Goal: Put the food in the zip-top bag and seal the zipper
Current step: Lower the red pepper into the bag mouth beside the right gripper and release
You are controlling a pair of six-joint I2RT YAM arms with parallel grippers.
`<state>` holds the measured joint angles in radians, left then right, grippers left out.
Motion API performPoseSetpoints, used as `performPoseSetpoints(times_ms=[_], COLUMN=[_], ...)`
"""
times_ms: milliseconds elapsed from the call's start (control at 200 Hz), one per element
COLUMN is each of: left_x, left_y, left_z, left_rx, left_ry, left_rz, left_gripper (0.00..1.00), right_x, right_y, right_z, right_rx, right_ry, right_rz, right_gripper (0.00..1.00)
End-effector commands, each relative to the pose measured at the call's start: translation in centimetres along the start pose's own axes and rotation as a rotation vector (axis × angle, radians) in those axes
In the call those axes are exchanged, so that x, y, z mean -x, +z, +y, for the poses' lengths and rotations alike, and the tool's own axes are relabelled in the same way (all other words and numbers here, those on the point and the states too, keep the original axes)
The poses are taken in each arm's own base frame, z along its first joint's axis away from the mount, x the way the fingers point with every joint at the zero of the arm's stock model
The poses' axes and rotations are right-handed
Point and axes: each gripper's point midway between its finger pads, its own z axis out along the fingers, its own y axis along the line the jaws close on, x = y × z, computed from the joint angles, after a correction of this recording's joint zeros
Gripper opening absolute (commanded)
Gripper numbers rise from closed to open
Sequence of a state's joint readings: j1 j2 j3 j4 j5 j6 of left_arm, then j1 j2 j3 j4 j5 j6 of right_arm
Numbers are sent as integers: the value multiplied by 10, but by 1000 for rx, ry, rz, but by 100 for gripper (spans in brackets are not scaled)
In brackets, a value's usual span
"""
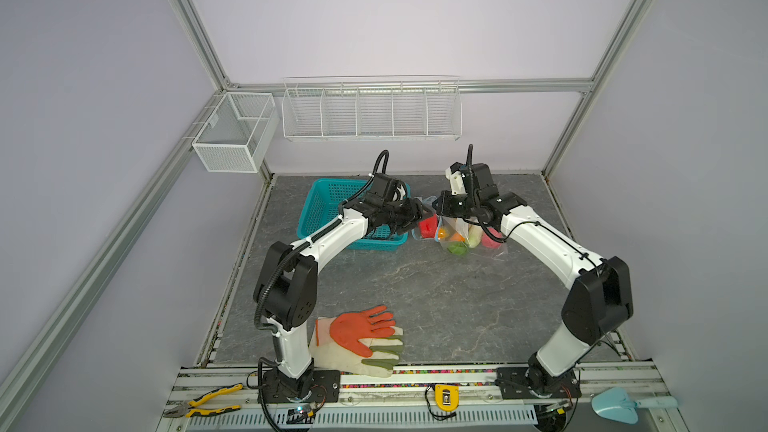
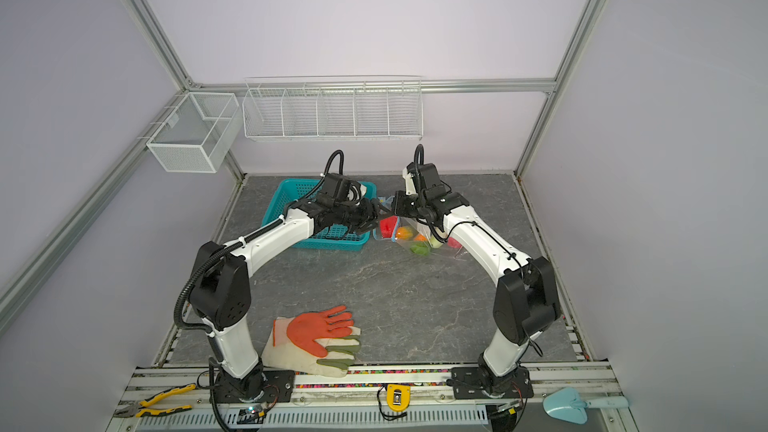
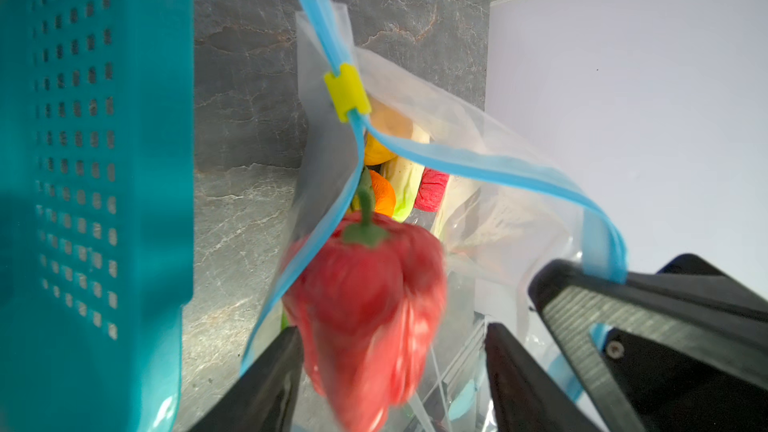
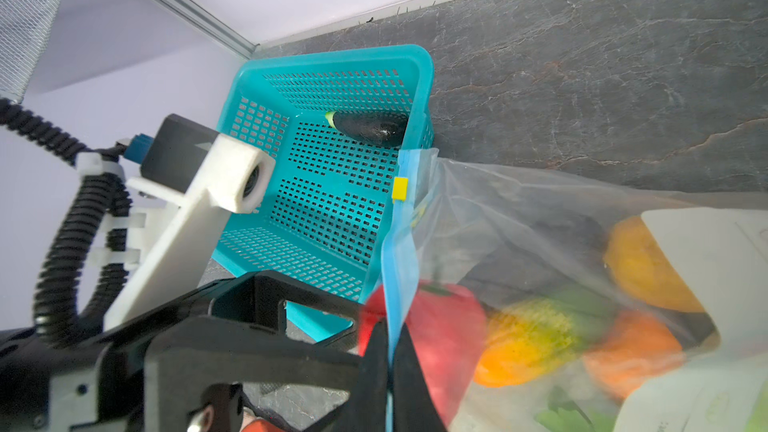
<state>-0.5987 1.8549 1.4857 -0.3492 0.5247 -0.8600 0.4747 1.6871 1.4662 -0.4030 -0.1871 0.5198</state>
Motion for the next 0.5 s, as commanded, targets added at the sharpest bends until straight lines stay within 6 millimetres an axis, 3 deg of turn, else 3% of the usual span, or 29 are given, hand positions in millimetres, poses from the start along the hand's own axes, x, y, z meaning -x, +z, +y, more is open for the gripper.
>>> performPoseSetpoints(times_ms=[0, 285, 400, 495], left_x=[-2, -1, 7, 22], left_y=[3, -13, -31, -51], left_z=[-5, -8, -6, 12], left_rx=[-10, 29, 76, 143], left_ry=[8, 44, 79, 84], left_rz=[7, -10, -47, -91], left_gripper=[73, 75, 75, 75], right_x=[7, 6, 7, 7], right_y=[-7, -7, -7, -9], right_z=[9, 8, 8, 7], right_rx=[18, 16, 14, 13], right_ry=[-11, -16, -15, -15], right_rz=[-26, -26, -25, -28], right_gripper=[7, 7, 7, 7])
